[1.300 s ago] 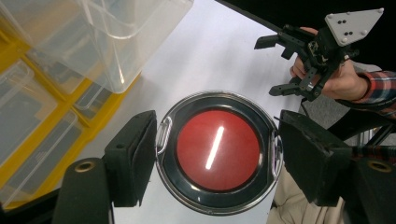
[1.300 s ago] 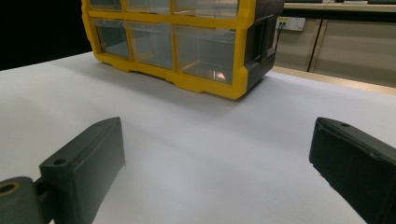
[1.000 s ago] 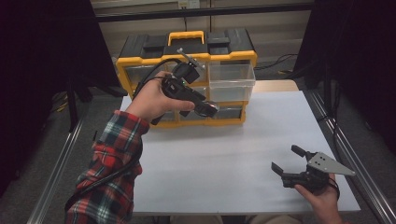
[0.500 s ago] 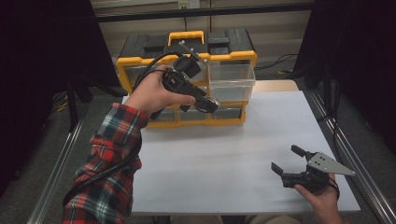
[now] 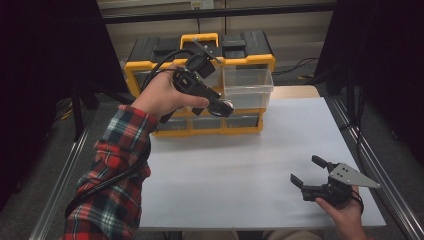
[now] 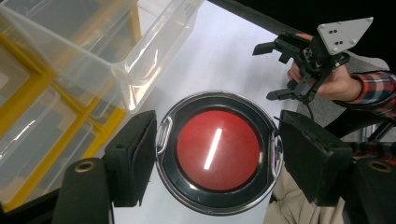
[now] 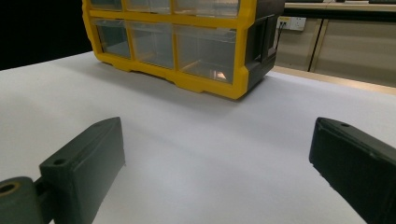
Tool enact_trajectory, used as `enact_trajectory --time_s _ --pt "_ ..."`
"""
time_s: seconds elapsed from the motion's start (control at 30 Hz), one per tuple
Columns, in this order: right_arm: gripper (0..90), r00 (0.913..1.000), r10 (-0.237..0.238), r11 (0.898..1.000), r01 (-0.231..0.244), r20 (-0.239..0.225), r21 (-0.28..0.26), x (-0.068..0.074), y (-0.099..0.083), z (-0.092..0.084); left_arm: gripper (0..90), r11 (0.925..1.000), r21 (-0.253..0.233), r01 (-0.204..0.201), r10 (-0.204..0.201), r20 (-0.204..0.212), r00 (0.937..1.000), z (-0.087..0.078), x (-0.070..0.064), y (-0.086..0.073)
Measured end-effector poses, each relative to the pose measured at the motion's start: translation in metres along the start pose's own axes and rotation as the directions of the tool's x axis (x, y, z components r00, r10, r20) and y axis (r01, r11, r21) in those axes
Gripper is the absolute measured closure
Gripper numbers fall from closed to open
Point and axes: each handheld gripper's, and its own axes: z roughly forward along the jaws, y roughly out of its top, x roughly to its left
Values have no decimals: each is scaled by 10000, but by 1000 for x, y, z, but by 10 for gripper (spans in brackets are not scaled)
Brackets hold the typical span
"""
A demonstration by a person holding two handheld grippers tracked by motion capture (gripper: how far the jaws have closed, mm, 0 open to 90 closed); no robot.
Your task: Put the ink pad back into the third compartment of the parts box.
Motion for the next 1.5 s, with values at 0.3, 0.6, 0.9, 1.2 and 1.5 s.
enact_trajectory --time_s 0.3,0.6,0.9,1.2,1.5 --pt "30 10000 27 10000 -27 -16 8 0 0 0 302 9997 85 -223 223 13 9998 -4 0 6" --pt "30 10000 -41 10000 42 -58 50 0 0 0 302 9998 64 -209 209 -63 9998 -9 -1 14" --pt "30 10000 -8 10000 8 -68 58 1 0 0 302 9998 -72 -179 178 -76 9998 -11 0 19" --pt "30 10000 -16 10000 17 -70 58 1 0 0 302 9998 -164 -140 137 -196 9997 -14 2 24" --pt "30 10000 -39 10000 39 -77 47 0 0 0 302 9995 -122 -297 292 -387 9988 -15 10 29"
